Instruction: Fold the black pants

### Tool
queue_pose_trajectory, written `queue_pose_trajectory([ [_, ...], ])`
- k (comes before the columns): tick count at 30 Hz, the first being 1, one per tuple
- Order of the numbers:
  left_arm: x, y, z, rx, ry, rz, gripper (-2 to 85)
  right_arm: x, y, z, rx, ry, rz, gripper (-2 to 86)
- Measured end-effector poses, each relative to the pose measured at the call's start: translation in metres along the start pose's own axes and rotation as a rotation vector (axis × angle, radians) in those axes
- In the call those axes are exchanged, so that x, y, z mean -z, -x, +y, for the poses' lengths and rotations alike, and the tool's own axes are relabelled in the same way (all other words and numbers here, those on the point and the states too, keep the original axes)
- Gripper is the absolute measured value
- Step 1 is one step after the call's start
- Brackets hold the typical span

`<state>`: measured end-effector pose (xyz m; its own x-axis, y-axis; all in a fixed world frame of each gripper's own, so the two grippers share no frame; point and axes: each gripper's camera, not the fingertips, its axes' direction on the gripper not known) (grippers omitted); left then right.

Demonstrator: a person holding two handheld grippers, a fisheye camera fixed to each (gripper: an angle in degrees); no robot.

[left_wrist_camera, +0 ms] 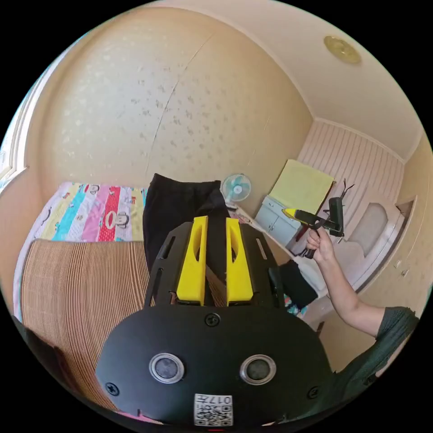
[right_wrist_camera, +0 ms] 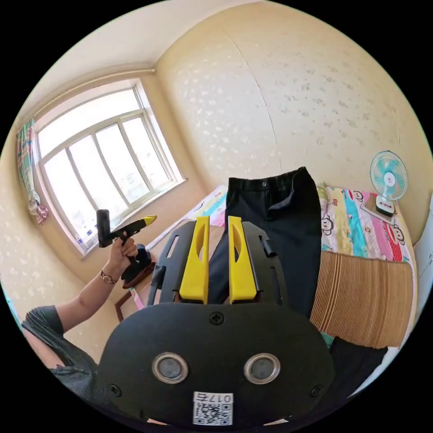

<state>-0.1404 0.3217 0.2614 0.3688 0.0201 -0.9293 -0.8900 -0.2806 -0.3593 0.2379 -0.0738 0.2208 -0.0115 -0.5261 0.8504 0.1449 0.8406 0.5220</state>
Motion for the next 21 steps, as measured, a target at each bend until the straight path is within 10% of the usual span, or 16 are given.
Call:
queue_pose_trajectory([
  [11, -0.083, 0.089, 0.325, 0.392, 0.417, -0.106, 13.8, -0.059, -0.086, 0.276, -0.367, 0.32, 0.262, 9.9],
  [21, -0.104, 0.058, 0.355, 0.275, 0.564, -0.151, 5.4, -0.057, -0.072, 0.291, -0.292, 0.533, 0.222, 2.3],
])
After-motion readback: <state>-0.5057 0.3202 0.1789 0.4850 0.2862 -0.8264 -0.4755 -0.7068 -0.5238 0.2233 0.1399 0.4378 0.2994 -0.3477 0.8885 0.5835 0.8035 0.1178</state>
